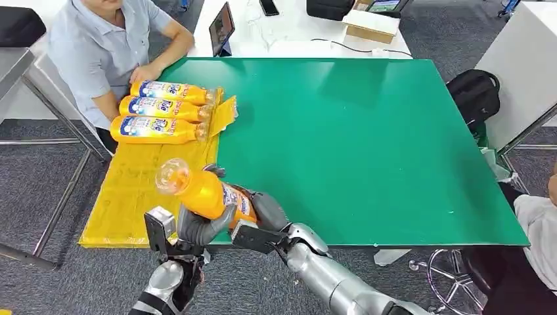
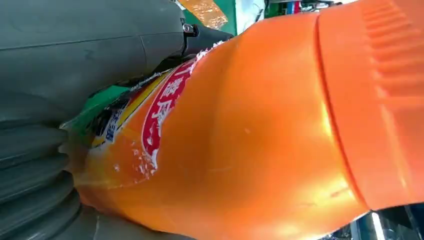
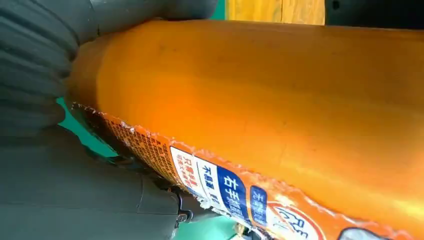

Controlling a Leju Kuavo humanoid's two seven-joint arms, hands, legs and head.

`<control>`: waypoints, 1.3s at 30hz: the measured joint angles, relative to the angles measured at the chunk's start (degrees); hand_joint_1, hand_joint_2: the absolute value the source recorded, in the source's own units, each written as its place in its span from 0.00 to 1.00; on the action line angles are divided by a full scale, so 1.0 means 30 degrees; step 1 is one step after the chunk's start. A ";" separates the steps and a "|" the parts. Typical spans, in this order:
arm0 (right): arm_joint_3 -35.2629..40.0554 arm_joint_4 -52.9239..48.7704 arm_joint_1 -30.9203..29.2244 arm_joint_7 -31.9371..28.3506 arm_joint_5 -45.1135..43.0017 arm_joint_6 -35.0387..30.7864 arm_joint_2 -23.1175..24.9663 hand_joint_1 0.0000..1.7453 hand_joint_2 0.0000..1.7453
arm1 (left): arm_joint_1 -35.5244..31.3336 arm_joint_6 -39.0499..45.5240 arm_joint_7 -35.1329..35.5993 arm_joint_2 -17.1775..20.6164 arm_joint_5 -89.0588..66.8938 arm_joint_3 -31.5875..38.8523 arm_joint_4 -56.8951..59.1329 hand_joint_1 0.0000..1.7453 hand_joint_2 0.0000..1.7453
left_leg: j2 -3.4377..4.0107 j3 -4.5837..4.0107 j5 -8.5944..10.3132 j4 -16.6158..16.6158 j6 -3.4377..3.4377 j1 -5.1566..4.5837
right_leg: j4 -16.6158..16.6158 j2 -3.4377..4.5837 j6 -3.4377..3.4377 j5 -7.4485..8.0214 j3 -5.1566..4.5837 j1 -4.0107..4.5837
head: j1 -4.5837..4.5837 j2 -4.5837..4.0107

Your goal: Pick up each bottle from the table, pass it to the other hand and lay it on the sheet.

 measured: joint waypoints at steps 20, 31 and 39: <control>0.0314 0.0000 -0.0012 0.0044 -0.0817 0.0577 -0.0007 0.00 1.00 | -0.0698 -0.0984 -0.0350 0.0386 0.0037 0.0022 0.0948 1.00 1.00 | -0.0005 -0.0004 0.0000 0.0000 0.0000 0.0000 | 0.0001 -0.0002 0.0000 0.0000 0.0001 0.0000 | -0.0007 0.0000; 0.2476 -0.6530 0.1254 -0.0306 -0.3258 -0.3696 -0.1695 0.00 0.00 | -0.1314 -0.2451 -0.0204 0.0670 0.4472 0.1586 0.1043 1.00 1.00 | 0.0009 -0.0002 0.0000 0.0000 -0.0001 0.0002 | 0.0001 0.0000 0.0000 0.0000 -0.0011 0.0001 | -0.0007 0.0000; 0.2872 -1.0992 0.3259 -0.0335 -0.4655 -0.4825 -0.4311 0.00 0.00 | -0.1180 -0.4574 -0.0226 0.1268 0.7656 0.4530 -0.0004 1.00 1.00 | 0.0004 -0.0004 -0.0002 0.0000 -0.0001 0.0002 | -0.0001 -0.0001 0.0000 -0.0001 -0.0004 0.0001 | -0.0007 0.0000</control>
